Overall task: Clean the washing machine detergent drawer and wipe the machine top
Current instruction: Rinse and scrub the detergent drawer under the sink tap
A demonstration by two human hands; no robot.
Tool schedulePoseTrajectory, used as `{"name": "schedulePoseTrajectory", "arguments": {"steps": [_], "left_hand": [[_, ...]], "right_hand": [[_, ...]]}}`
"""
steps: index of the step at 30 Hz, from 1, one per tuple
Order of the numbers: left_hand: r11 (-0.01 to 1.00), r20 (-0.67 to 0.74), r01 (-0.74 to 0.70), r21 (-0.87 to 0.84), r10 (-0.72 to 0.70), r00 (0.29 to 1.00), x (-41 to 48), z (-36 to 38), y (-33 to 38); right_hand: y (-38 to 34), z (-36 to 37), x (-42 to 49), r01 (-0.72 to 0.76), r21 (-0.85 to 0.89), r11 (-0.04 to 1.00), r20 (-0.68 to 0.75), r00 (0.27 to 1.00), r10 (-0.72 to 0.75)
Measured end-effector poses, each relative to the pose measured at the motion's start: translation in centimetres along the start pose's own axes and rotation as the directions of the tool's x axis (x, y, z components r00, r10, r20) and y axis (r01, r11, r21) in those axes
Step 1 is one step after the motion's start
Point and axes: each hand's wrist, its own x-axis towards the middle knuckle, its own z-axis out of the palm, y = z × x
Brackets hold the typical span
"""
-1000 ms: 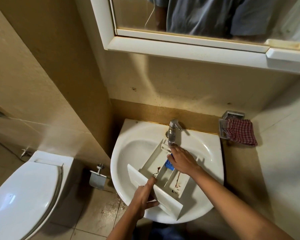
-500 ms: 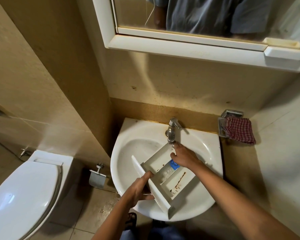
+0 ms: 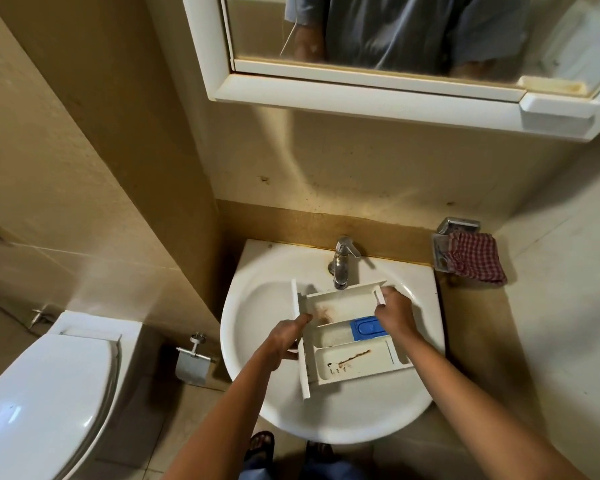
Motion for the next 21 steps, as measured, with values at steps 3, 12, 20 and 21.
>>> {"name": "schedulePoseTrajectory", "arguments": {"steps": [3,12,20,21], "left_hand": [[0.998,-0.037,-0.026,0.049,0.028,0.999,0.8,-0.2,0.4],[0.995,-0.122,-0.101,0.007,0.101,0.987,0.8,-0.2,0.2],[0.990,-0.140,-0.139,0.020,0.141,0.980,0.4,-0.7,-0.8],[0.990,-0.138,-0.138,0.020,0.139,0.981,0.5,-0.8,-0.7]], "right_hand": [[0.9,0.4,-0.2,-0.004,0.046,0.999,-0.068,0.998,0.007],[-0.2,3.1,-1.6,0.064,-0.101,0.993,0.009,0.998,-0.063],[-1.5,6.2,-2.5,0.070,-0.265,0.962,-0.128,0.986,-0.107],[-1.5,6.4,-2.4,0.081,-0.250,0.965,-0.165,0.978,-0.125]]}}
